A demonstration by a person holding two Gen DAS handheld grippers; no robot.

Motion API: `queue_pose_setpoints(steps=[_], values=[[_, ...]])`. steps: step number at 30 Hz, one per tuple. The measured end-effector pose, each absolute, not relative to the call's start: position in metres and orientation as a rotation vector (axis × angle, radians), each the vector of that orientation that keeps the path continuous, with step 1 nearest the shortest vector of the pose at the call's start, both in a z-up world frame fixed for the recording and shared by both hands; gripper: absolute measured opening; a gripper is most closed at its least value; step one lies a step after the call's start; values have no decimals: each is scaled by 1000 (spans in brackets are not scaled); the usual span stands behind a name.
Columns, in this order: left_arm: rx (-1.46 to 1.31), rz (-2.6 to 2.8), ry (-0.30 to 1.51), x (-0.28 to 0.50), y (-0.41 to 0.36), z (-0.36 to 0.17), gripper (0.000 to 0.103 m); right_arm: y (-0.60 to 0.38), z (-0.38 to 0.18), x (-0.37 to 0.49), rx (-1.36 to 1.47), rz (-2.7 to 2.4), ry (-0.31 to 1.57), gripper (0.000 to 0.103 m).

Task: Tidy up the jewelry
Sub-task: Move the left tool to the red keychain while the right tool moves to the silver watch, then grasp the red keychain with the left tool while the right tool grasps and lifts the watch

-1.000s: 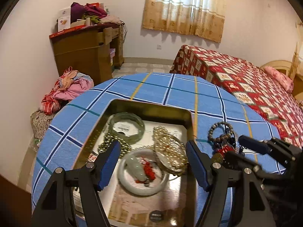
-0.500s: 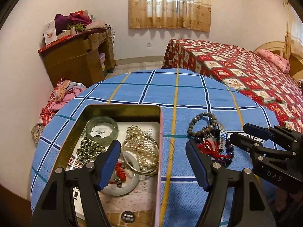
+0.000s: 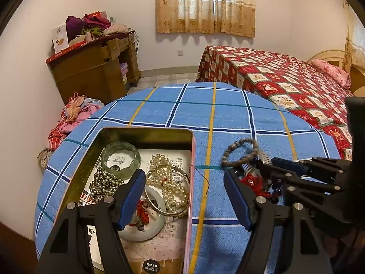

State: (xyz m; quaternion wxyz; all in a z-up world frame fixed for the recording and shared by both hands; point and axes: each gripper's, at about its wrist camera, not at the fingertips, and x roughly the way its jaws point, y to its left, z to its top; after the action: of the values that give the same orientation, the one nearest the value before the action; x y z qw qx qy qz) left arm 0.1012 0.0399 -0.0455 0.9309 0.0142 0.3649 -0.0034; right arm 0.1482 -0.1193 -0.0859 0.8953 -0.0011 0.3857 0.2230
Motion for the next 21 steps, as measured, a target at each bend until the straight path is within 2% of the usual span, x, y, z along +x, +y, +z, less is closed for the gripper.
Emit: queue_pose_setpoints(steps=[21], values=[[78, -86, 722, 86, 9, -41, 71, -180, -48, 101, 116, 445, 629, 17]])
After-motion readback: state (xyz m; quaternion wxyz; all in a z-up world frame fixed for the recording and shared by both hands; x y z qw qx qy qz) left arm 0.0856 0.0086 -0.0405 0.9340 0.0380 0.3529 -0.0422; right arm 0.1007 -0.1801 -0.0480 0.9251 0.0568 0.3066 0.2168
